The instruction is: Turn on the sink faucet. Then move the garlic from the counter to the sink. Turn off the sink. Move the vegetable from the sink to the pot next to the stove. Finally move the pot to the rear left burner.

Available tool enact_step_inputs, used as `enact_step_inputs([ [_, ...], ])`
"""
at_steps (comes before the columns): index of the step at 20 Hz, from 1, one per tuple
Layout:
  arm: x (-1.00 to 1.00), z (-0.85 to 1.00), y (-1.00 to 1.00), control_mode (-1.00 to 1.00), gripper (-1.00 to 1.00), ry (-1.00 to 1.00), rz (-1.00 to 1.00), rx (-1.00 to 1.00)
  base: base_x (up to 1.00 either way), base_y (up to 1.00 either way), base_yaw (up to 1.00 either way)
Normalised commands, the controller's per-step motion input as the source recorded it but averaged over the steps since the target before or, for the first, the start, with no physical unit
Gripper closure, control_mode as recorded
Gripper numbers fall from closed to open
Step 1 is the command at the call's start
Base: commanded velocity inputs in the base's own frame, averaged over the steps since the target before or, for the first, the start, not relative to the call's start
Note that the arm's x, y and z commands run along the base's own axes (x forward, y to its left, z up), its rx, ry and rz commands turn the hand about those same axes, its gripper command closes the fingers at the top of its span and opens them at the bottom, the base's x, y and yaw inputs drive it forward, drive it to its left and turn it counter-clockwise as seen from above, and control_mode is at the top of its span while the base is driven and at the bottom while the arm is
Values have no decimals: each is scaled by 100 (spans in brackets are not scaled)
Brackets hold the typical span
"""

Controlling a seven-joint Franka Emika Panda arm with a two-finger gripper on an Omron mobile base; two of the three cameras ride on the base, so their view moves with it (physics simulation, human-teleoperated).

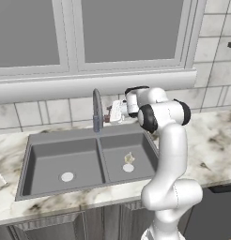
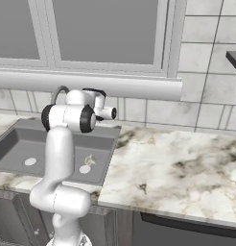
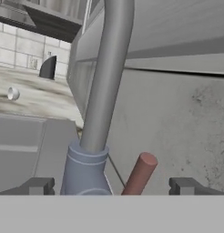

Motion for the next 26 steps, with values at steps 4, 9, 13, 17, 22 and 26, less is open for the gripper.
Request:
enact_step_inputs([
  [4,23,0,-48,-100,-100,-1,0,0,0,0,0],
  [9,23,0,-53,-100,-100,-1,0,0,0,0,0],
  [13,21,0,-61,-100,-100,-1,0,0,0,0,0],
  [17,9,0,-58,-100,-100,-2,0,0,0,0,0],
  [22,-18,2,-33,-100,-100,-6,0,0,0,0,0],
  [26,-63,18,-5,-100,-100,-11,-1,0,0,0,0],
])
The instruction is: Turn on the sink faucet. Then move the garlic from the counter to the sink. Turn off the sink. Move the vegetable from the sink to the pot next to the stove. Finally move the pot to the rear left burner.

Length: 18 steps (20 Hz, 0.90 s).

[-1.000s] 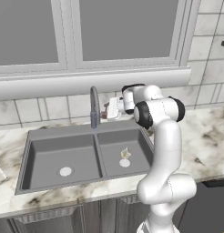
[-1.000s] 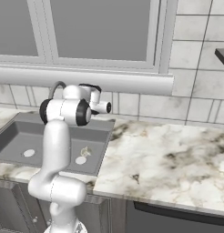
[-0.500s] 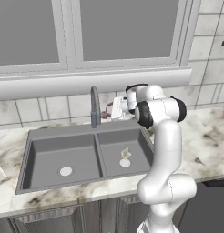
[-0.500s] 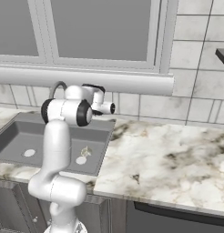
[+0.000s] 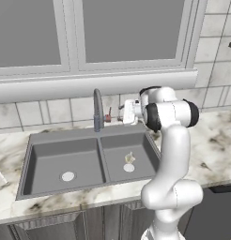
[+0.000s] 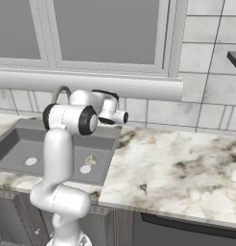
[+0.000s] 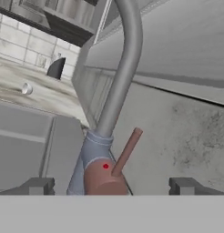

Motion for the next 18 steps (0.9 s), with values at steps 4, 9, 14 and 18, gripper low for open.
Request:
enact_step_inputs([
  [4,-74,26,0,-100,-100,-8,-4,0,0,0,0],
  [9,-74,32,-3,-100,-100,-6,-7,0,0,0,0],
  [14,-55,44,-4,-100,-100,3,-12,0,0,0,0],
  [18,-38,53,-2,-100,-100,15,-14,0,0,0,0],
])
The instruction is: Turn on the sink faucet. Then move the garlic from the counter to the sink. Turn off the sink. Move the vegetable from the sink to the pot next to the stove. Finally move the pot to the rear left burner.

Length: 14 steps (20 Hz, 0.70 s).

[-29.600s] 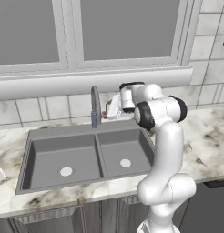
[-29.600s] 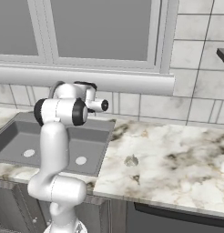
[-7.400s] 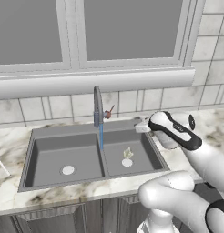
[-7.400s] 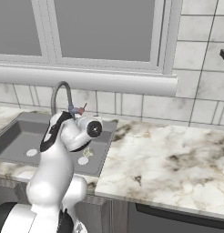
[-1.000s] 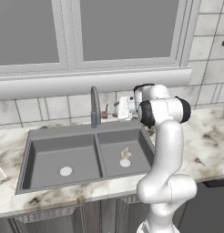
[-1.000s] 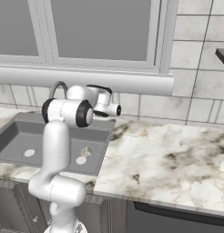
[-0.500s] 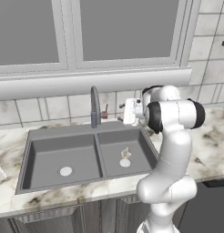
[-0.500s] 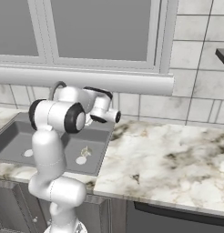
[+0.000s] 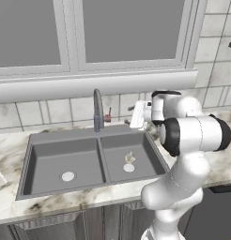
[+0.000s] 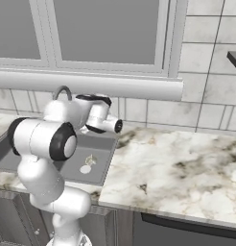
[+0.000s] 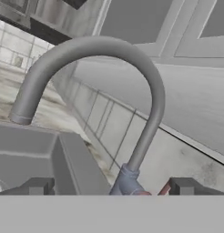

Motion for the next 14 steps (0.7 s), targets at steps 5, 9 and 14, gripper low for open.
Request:
enact_step_inputs([
  [5,-30,52,0,-100,-100,27,-14,-1,0,0,0],
  [9,-39,47,0,-100,-100,29,-15,0,0,0,0],
  [14,-51,35,0,-100,-100,30,-17,0,0,0,0],
])
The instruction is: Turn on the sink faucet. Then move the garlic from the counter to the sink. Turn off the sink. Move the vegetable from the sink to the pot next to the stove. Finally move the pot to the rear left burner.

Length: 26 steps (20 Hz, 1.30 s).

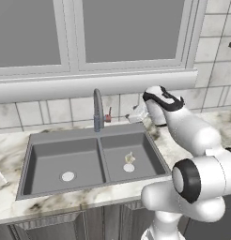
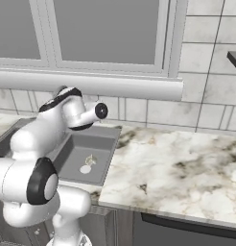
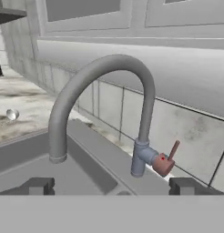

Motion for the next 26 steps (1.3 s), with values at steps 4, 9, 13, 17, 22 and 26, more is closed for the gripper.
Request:
enact_step_inputs([
  [4,-56,15,-1,-100,-100,32,-18,0,0,0,0],
  [9,-46,0,-3,-100,-100,32,-18,0,0,0,0],
  [13,-29,-20,-13,-100,-100,29,-15,-1,0,0,0],
  [17,-18,-43,-18,-100,-100,29,-15,0,0,0,0],
  [22,-3,-52,-10,-100,-100,16,-9,-2,0,0,0],
  [26,0,-51,-9,-100,-100,11,0,-10,0,0,0],
])
